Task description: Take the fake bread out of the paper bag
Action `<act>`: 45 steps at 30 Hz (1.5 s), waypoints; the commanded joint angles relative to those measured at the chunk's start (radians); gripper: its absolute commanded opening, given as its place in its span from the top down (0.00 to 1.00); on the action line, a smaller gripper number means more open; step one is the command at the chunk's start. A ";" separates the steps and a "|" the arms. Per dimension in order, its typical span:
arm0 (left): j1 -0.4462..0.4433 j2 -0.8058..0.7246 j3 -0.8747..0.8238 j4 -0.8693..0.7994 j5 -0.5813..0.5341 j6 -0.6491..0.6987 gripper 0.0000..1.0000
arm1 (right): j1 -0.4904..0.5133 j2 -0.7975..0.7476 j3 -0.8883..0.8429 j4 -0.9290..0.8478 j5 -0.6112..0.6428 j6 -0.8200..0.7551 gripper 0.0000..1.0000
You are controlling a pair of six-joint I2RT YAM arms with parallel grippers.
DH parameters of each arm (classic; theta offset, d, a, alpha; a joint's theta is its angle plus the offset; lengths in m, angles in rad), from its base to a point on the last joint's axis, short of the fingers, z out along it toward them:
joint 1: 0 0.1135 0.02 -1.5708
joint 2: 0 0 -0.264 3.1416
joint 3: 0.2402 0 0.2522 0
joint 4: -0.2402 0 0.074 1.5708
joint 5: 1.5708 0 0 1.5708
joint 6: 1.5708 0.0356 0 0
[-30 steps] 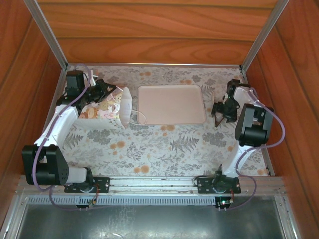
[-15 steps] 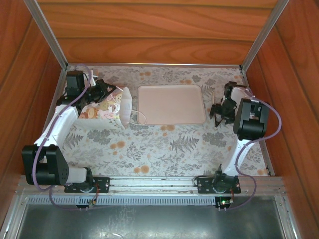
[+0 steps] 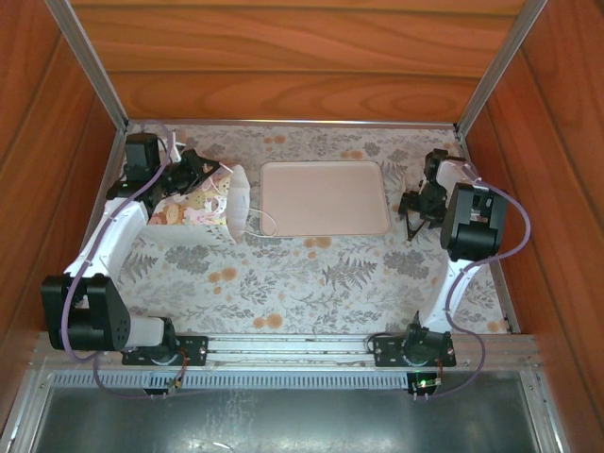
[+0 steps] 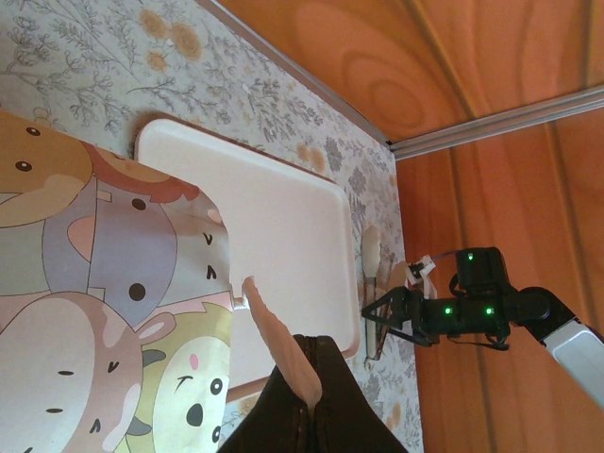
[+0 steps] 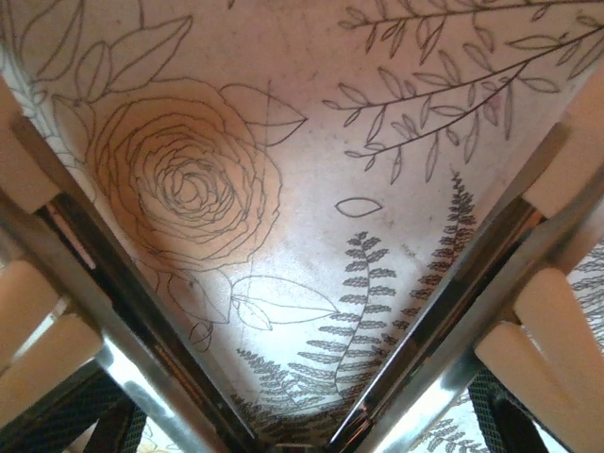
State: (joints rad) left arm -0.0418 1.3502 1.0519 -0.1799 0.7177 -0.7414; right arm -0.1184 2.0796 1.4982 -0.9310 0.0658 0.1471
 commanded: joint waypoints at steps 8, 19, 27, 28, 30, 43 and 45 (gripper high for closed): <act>-0.005 0.015 0.031 -0.007 -0.013 -0.006 1.00 | -0.003 0.021 0.063 -0.134 -0.054 -0.020 0.10; -0.005 0.016 0.031 -0.006 -0.006 -0.004 1.00 | -0.019 0.115 0.120 -0.148 -0.061 -0.020 0.17; -0.005 0.015 0.034 -0.007 -0.004 -0.007 1.00 | -0.024 0.161 0.172 -0.141 -0.052 -0.050 0.16; -0.006 0.018 0.035 -0.007 -0.003 -0.006 1.00 | -0.024 0.165 0.178 -0.144 -0.046 -0.050 0.16; -0.005 0.018 0.031 -0.007 -0.002 -0.008 1.00 | -0.023 0.177 0.188 -0.153 -0.050 -0.057 0.16; -0.006 0.016 0.030 -0.007 -0.005 -0.010 1.00 | -0.003 0.191 0.173 -0.158 0.029 -0.002 0.19; -0.005 0.016 0.028 -0.007 -0.006 -0.010 1.00 | -0.001 0.191 0.169 -0.159 0.023 0.013 0.19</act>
State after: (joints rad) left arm -0.0418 1.3705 1.0554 -0.1799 0.7113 -0.7425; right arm -0.1219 2.2066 1.6840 -1.1248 0.0757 0.1333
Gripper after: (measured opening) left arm 0.048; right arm 0.811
